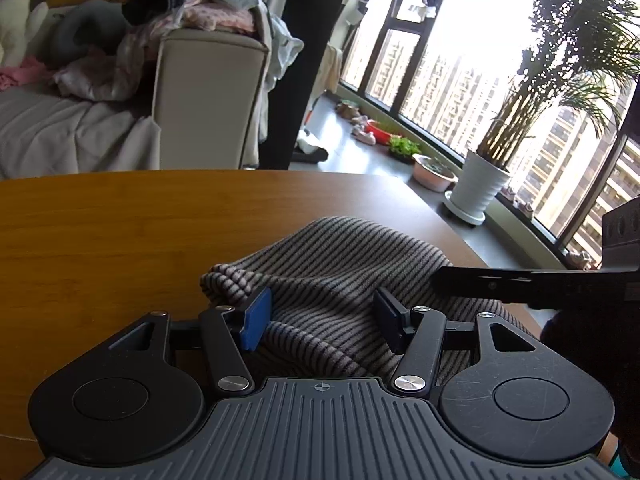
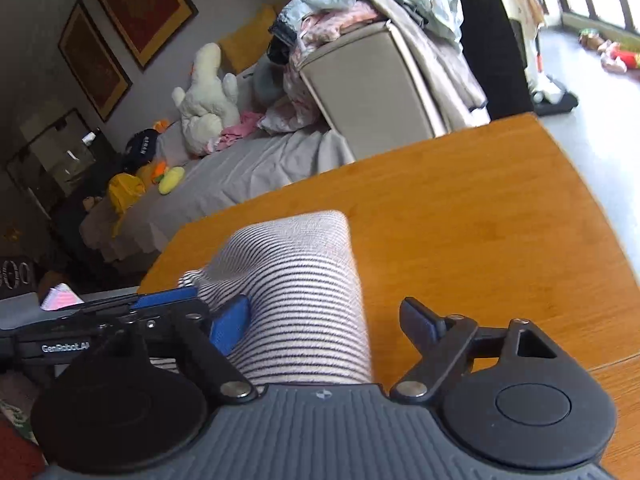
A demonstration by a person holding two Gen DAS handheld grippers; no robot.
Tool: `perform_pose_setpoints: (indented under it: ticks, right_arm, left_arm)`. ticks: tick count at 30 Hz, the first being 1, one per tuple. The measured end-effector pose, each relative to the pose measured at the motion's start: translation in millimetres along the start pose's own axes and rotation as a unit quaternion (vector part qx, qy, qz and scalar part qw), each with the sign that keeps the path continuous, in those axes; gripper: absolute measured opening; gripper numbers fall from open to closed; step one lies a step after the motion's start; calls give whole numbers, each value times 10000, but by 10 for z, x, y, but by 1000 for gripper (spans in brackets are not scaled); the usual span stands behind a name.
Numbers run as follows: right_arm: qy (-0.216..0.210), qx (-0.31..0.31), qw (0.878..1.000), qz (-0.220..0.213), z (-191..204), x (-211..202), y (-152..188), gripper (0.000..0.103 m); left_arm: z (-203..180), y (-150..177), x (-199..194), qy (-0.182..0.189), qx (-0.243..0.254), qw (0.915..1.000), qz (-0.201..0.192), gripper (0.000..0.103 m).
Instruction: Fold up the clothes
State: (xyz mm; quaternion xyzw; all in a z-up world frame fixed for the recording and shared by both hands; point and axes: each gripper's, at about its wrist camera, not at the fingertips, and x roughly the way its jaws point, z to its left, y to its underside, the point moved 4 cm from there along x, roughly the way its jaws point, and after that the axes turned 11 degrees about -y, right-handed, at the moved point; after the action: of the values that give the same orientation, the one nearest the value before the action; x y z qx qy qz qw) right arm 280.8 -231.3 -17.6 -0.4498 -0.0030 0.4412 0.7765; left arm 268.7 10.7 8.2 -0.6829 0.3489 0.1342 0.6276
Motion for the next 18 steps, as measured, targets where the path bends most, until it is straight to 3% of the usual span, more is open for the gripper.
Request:
perform_pose_setpoints:
  ticks: [3,5,8,9,12,15,18]
  right_arm:
    - [-453,-283,9982,-283,244,-153,-24,50]
    - [-481,-606,9964,-349,400,-241,-70,47]
    - [356,-1037,9940,-31,334,-143,-38,42]
    - [600,-1045,9927,107,240,-80,10,45]
    - [639,-865,9942,-34,87,-82,103,57]
    - [888,-1244,9882,-132,159,-111,159,58]
    - [1131,-1728,9783,-160,271,-115,202,59]
  left_arm:
    - [43,9,-2,62,-9,10000,4,62]
    - [88,-1,24,151,-139,9998,26,66]
    - [150,-20,76,281,-354,9990,59,67]
    - [151,-24,100,320,-382,9987,53,67]
    - [113,-45,-11,248,-392,9989,-24,68]
    - [66,-66,-156,142,-389,9991,-112,67]
    - [61,-55,-376,204,-581,9980,-159,76]
